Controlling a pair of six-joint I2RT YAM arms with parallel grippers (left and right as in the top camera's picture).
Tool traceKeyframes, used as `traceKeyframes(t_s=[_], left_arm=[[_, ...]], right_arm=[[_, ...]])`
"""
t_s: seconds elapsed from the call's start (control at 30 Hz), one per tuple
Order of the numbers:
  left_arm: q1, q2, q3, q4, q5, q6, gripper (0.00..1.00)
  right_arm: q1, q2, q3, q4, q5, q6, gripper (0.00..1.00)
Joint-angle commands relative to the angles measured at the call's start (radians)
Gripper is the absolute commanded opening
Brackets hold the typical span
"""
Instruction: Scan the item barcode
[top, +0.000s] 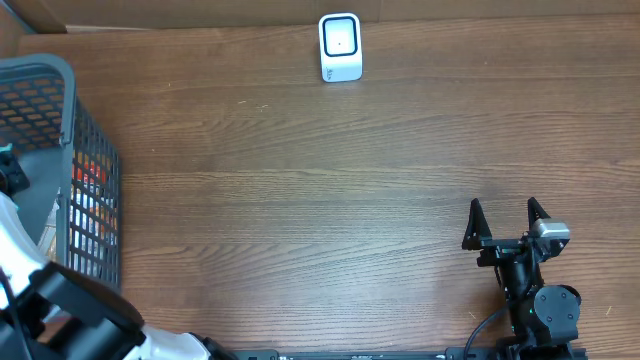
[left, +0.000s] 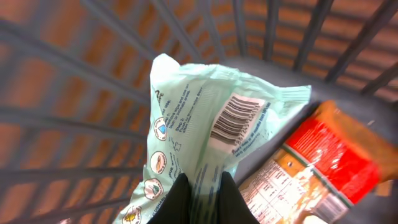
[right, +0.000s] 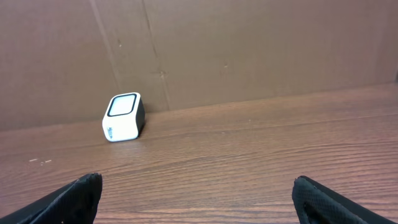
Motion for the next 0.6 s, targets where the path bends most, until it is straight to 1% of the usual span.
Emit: traceKeyframes(t_s=[0.0, 0.2, 0.37, 0.53, 0.57], left_arm=[[-0.021, -0.069, 0.001, 0.002, 0.016, -0.035, 0.04], [-0.059, -0.158, 0.001, 0.002, 0.014, -0.035, 0.04], [-0.103, -0.258, 0.011, 0.031, -0.003, -0.037, 0.04], [-0.110, -0.308, 0.017, 0.029, -0.005, -0.121, 0.04], [-0.100, -0.303, 0.016, 0.006, -0.004, -0.149, 0.11]], right_arm=[[0.001, -0.010, -0.011, 0.005, 0.003, -0.004, 1.00], [0.001, -0.010, -0.011, 0.005, 0.003, -0.004, 1.00], [0.001, -0.010, -0.011, 0.005, 0.003, -0.004, 1.00], [0.001, -0.010, -0.011, 0.005, 0.003, -0.004, 1.00], [0.001, -0.010, -0.011, 0.005, 0.003, -0.004, 1.00]])
